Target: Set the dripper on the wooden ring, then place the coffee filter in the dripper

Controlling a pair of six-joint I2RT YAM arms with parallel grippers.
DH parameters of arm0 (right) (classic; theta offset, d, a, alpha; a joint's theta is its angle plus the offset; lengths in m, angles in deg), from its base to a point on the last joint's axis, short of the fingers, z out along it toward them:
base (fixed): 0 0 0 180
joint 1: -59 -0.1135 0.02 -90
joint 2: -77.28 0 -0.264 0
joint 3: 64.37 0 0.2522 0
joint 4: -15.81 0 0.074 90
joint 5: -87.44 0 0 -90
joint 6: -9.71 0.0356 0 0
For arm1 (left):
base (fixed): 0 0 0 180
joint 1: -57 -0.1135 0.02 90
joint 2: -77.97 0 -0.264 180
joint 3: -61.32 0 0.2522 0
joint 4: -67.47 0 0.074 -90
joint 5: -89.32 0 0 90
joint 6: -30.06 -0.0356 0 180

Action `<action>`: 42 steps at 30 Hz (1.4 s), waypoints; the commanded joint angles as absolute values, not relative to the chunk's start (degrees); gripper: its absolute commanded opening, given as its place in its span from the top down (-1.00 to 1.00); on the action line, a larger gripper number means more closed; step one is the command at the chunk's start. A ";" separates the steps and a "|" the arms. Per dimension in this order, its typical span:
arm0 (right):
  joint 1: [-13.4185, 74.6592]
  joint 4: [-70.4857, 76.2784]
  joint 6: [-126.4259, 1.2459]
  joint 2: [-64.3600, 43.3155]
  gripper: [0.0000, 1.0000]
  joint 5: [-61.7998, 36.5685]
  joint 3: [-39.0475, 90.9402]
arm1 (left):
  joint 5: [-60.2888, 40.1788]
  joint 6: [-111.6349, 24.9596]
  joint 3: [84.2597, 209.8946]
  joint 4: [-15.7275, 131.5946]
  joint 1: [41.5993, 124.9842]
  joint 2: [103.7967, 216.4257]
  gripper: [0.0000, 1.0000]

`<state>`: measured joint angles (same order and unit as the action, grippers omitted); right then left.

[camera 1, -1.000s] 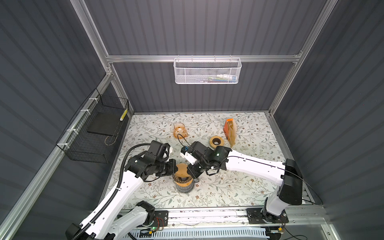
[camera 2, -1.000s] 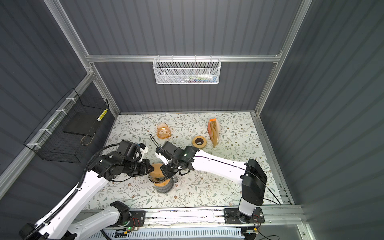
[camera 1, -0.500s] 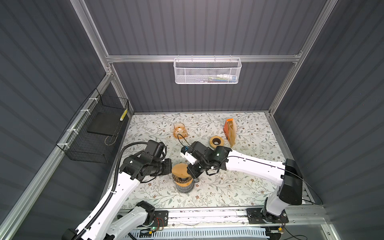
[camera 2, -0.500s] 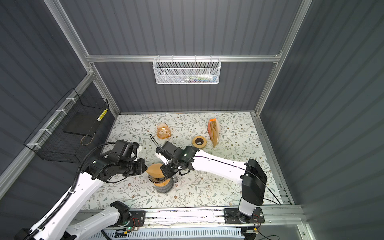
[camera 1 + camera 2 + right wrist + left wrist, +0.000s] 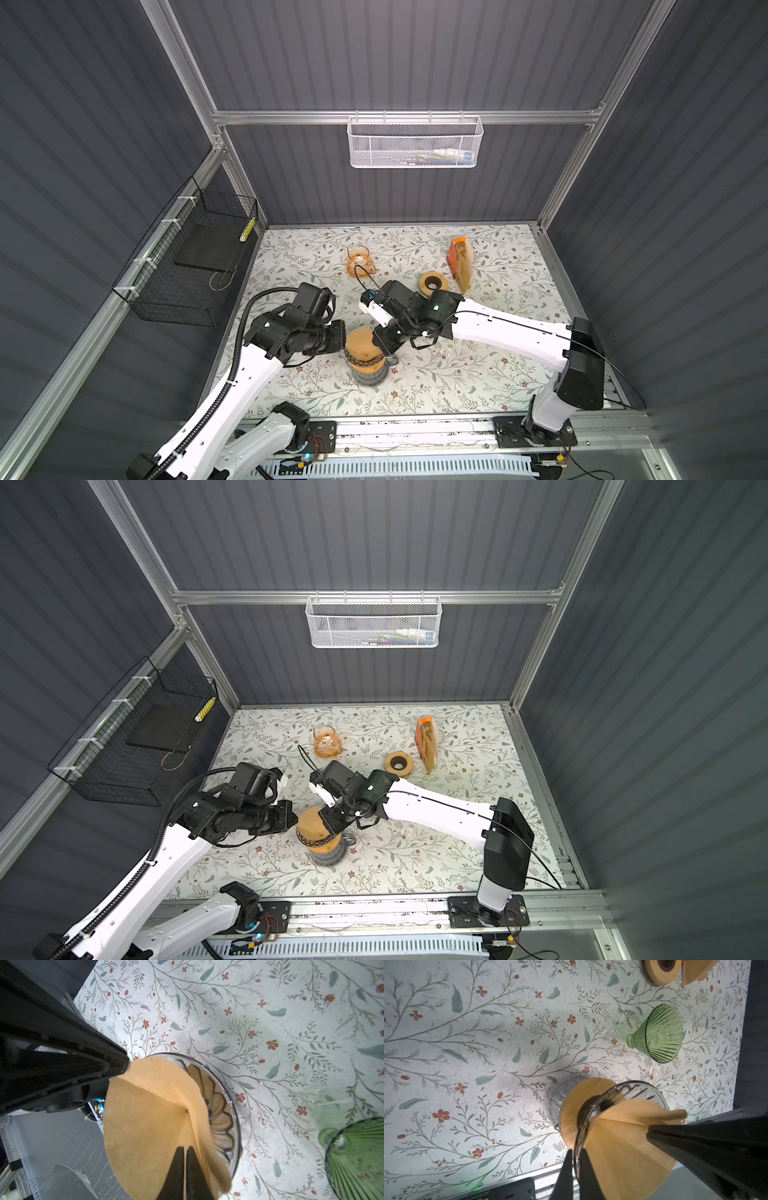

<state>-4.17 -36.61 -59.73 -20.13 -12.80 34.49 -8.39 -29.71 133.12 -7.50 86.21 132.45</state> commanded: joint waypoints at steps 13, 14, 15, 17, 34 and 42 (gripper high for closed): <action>-4.36 -37.98 -59.50 -16.80 0.73 -9.47 36.33 | -8.76 -29.96 131.41 -7.46 86.43 132.02 0.79; -4.37 -38.10 -59.55 -16.45 0.72 -9.19 36.27 | -8.77 -29.93 131.40 -7.46 86.36 131.97 0.79; -4.37 -38.21 -59.65 -16.04 0.72 -8.64 36.15 | -8.77 -29.97 131.41 -7.46 86.44 132.10 0.79; -4.36 -38.54 -59.80 -15.10 0.71 -7.18 35.67 | -8.77 -29.96 131.41 -7.46 86.39 132.11 0.79; -3.54 -38.65 -59.11 -14.89 0.83 -6.66 31.93 | -8.77 -29.67 131.45 -7.54 86.36 131.76 0.79; -3.57 -37.65 -58.59 -15.78 0.88 -8.05 30.88 | -8.86 -29.85 130.89 -7.46 86.38 131.76 0.79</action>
<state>-3.67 -38.14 -59.32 -14.40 -7.38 31.85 -8.39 -29.71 131.70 -6.86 86.21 132.45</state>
